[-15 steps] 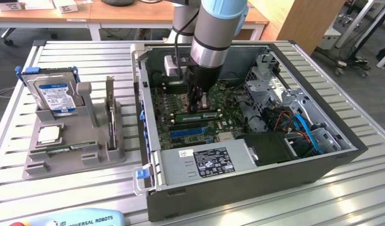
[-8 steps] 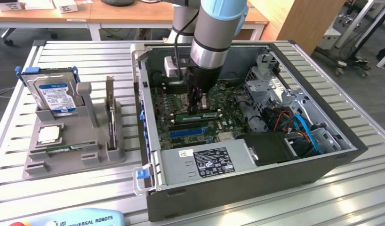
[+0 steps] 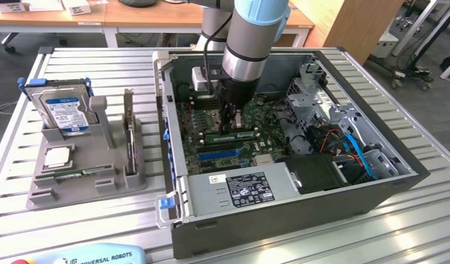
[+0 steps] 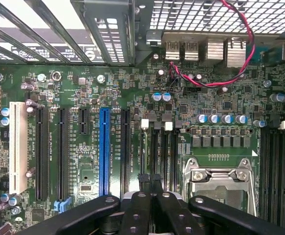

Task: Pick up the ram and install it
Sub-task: 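Press down the ram until it locks into place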

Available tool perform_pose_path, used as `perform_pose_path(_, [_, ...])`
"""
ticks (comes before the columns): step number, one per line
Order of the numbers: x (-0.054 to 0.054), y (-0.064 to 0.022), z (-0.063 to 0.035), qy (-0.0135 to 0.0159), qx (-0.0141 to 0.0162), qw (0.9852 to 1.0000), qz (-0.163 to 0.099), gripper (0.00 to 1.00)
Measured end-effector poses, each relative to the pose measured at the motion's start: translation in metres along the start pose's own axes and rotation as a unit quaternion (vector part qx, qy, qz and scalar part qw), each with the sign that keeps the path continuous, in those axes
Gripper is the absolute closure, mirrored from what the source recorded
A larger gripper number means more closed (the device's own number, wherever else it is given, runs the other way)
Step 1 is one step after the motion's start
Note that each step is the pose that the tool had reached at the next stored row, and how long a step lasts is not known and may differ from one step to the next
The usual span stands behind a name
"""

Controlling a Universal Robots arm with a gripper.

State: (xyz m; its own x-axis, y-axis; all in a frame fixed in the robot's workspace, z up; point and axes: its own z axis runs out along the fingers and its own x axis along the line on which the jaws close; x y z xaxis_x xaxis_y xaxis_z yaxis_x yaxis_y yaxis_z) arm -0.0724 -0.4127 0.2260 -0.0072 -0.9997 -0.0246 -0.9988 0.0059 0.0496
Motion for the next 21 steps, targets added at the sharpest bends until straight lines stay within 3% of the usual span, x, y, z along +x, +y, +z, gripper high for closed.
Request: perform_pose_path(21, [0.0001, -0.0001, 0.0022, 0.0000, 0.0000, 1.0000, 0.000, 0.90])
